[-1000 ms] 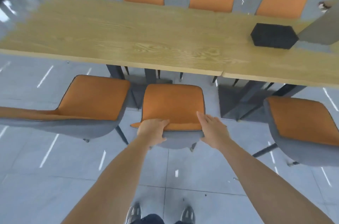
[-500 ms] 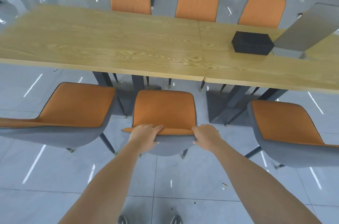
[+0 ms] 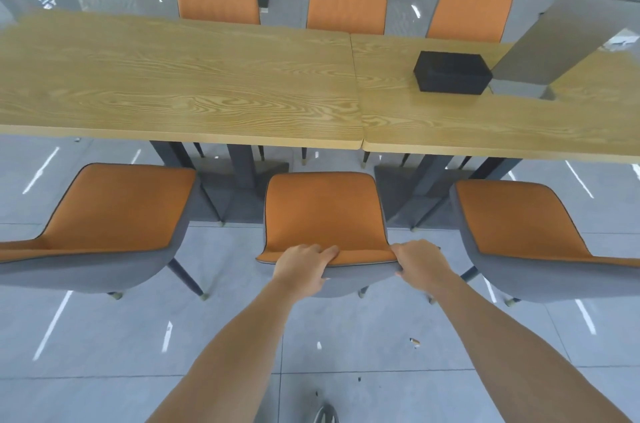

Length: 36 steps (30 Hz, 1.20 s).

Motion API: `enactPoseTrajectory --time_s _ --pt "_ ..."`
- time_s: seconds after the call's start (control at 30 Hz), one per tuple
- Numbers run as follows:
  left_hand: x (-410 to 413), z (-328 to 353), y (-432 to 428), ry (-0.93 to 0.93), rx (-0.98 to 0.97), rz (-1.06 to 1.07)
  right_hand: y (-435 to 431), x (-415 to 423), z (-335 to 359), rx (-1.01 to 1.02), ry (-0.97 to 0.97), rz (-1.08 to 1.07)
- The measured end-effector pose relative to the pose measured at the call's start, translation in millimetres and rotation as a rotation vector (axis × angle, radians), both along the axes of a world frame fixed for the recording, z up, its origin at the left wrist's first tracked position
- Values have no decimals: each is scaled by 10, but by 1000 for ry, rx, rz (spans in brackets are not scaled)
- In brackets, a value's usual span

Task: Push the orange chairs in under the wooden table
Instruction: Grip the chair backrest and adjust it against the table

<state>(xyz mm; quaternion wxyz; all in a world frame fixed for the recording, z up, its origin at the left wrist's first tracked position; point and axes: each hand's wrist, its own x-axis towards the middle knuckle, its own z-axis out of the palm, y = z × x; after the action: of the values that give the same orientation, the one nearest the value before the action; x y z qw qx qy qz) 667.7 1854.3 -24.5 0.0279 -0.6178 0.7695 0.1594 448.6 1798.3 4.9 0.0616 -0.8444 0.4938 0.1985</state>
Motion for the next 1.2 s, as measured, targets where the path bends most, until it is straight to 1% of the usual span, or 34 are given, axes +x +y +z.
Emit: enactPoseTrajectory --time_s 0.37,0.57,0.73,1.0,1.1,1.2 --pt "-146 26 4 6 20 -45 78 -182 -12 -13 -2 -9" --pt "-311 45 -260 23 -22 -76 -31 -374 -41 -19 -35 -82" --pt "-541 35 -383 21 -83 -32 -215 -527 -23 -47 -70 -138" --pt "-623 -31 -423 -5 -117 -28 -245 -601 -46 -103 -84 -155" --pt "-598 -34 -404 25 -133 -36 -227 -550 9 -82 -79 -197" --pt "-462 7 -395 24 -89 -72 -237 -429 109 -13 -32 -234"
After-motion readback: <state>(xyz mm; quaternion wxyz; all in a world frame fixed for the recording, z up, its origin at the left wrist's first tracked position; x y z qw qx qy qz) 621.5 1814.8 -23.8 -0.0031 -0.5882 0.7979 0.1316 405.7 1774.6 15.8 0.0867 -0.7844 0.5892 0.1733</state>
